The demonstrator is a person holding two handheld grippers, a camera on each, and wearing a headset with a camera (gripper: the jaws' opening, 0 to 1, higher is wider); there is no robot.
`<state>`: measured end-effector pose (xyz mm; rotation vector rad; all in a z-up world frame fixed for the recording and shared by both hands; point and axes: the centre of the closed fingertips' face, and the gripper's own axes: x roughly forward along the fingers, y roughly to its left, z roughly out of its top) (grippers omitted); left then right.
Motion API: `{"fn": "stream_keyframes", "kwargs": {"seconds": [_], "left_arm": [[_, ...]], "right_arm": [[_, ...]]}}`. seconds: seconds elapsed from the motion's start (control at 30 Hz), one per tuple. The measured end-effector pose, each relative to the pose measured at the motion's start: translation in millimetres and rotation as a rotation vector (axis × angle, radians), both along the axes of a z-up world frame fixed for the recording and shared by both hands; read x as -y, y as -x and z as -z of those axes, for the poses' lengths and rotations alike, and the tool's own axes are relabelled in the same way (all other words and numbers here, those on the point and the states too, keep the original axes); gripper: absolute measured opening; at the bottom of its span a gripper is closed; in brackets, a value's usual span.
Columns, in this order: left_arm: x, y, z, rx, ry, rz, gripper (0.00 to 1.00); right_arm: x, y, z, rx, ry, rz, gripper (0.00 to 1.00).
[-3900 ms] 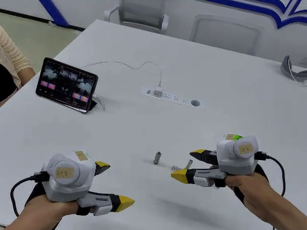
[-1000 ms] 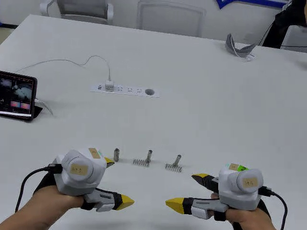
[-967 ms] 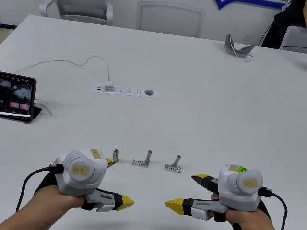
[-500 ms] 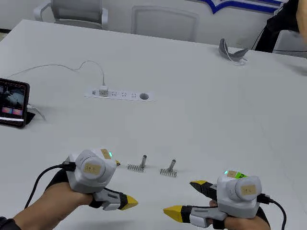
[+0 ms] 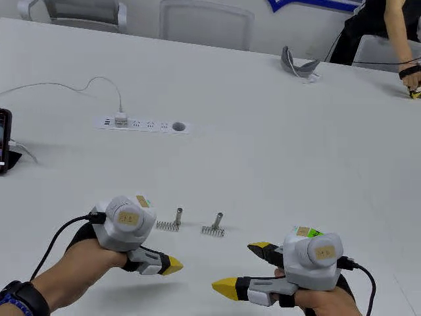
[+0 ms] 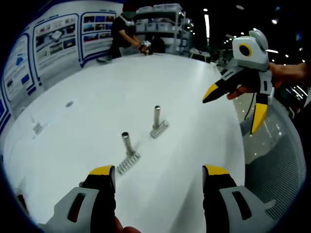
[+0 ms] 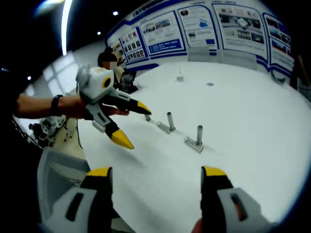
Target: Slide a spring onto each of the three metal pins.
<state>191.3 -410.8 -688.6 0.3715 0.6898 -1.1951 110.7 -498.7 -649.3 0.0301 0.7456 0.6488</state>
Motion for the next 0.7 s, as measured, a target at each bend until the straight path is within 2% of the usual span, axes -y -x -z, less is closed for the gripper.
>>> {"fn": "stream_keyframes", "kwargs": {"seconds": [0.23,0.33,0.43,0.5,0.7], "left_arm": [[12.6,-9.4,15.7,-0.017,-0.012,-0.026,0.73],[19.0,-14.6,21.5,-0.068,0.017,-0.081,0.72],[21.2,-20.7,25.9,-0.056,0.007,-0.087,0.71],[22.7,-23.4,26.9,-0.062,0.013,-0.099,0.69],[21.0,-27.8,34.9,-0.068,-0.009,-0.106,0.61]], "right_arm": [[8.0,4.3,3.8,-0.015,0.000,0.018,0.75],[12.7,4.0,4.9,-0.018,-0.007,0.037,0.75],[14.3,3.7,3.1,-0.017,-0.010,0.048,0.75],[14.8,4.3,2.8,-0.017,-0.009,0.049,0.75],[18.3,5.8,5.9,-0.024,-0.005,0.056,0.74]]}}
